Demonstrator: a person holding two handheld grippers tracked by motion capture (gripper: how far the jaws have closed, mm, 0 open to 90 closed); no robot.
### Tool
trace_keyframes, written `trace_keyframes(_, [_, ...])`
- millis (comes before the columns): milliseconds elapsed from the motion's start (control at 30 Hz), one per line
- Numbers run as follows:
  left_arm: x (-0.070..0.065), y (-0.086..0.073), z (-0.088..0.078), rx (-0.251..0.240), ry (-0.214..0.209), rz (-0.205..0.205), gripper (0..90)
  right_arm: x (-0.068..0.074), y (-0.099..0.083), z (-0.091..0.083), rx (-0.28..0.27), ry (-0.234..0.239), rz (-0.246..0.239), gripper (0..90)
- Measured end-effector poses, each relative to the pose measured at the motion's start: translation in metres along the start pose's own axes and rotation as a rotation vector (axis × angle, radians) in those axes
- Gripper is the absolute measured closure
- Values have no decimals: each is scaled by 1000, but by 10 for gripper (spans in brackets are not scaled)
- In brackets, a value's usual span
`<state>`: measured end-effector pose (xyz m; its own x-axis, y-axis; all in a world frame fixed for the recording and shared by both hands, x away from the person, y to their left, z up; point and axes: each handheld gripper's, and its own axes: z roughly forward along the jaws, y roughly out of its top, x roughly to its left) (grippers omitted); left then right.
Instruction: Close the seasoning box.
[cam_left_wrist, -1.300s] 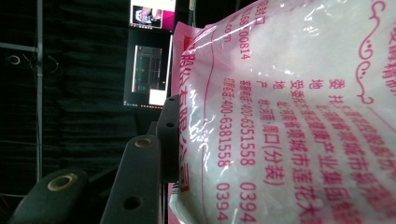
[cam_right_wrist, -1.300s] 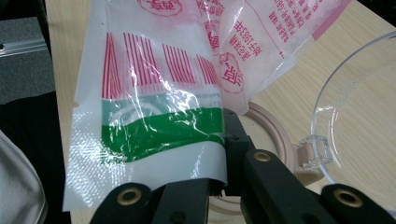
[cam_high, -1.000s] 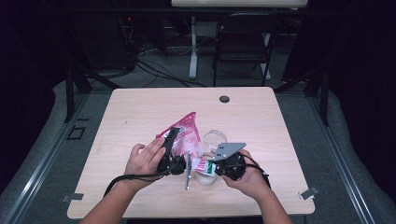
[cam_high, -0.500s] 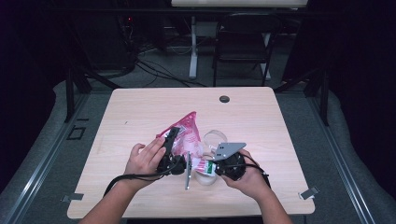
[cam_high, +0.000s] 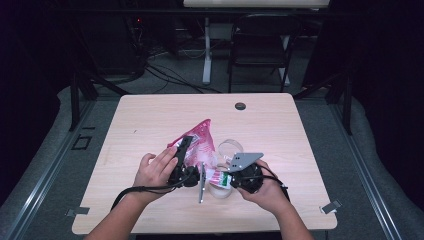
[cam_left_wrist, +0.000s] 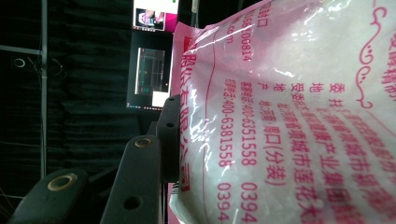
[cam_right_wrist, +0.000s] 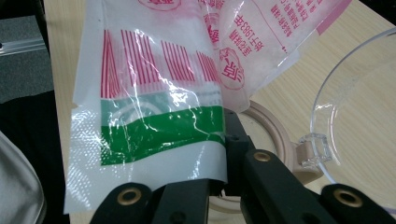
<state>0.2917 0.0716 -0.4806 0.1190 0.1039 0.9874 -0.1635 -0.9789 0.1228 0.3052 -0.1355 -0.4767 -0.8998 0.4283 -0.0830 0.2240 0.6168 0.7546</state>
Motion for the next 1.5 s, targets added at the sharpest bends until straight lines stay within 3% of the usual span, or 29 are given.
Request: trace_keyframes(1500, [0, 2, 0, -5, 1, 8, 636, -1, -1, 1, 9, -3, 2, 900])
